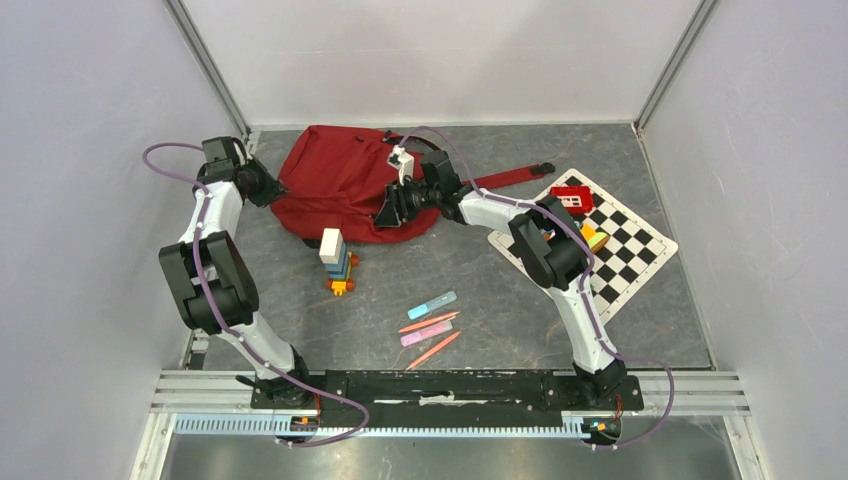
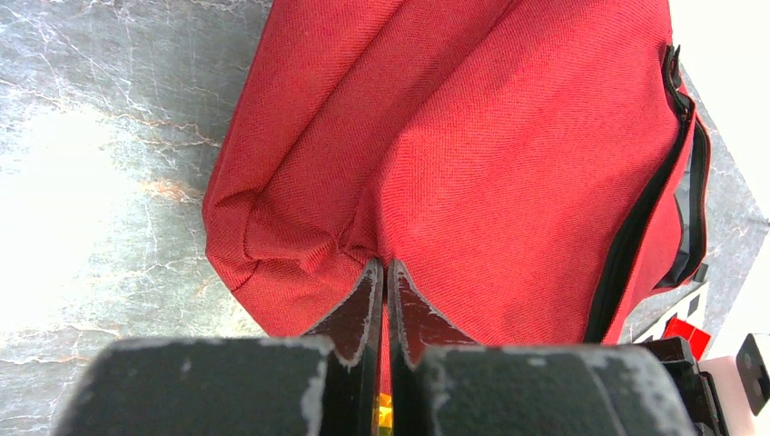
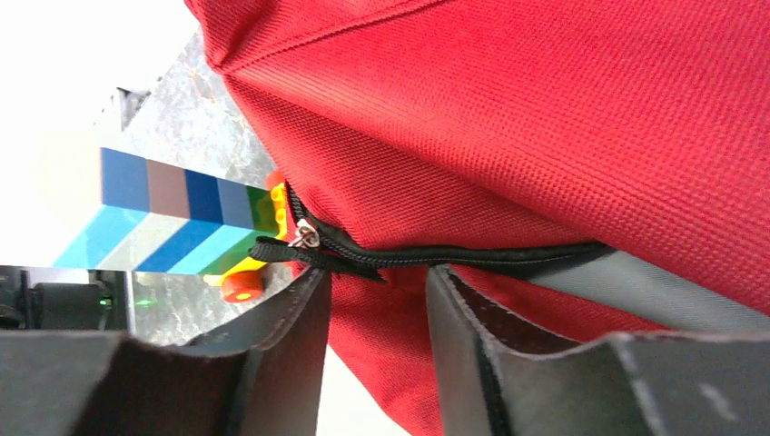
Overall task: Pack the student bag
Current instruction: Zip the student bag at the center of the board.
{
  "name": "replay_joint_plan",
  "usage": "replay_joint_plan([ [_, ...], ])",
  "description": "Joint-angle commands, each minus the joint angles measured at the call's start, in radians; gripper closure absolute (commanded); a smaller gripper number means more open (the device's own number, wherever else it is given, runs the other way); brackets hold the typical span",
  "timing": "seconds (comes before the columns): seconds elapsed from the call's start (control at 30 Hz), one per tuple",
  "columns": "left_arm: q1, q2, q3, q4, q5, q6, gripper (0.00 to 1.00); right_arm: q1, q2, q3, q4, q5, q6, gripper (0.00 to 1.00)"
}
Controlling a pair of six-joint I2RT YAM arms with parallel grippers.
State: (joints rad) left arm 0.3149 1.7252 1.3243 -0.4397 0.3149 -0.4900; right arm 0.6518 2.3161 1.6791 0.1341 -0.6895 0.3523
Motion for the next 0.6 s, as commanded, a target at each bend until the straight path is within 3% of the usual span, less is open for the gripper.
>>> replay_joint_plan([
  [0.0,0.007,0.006,0.007,0.040,-0.002,-0.014,0.94,0.003,-0.003,0.043,0.055,-0.045,0.008,0.59],
  [0.2,0.008,0.010,0.018,0.037,-0.008,-0.010,0.94,0.003,-0.018,0.035,0.060,-0.030,0.004,0.99],
  [0.3,0.012,0.014,0.028,0.036,-0.009,-0.013,0.95,0.003,-0.068,-0.013,0.036,0.021,-0.034,1.00],
  [0.57,0.020,0.041,0.070,0.035,-0.016,-0.015,0.98,0.017,-0.237,-0.173,-0.097,0.339,-0.262,1.00],
])
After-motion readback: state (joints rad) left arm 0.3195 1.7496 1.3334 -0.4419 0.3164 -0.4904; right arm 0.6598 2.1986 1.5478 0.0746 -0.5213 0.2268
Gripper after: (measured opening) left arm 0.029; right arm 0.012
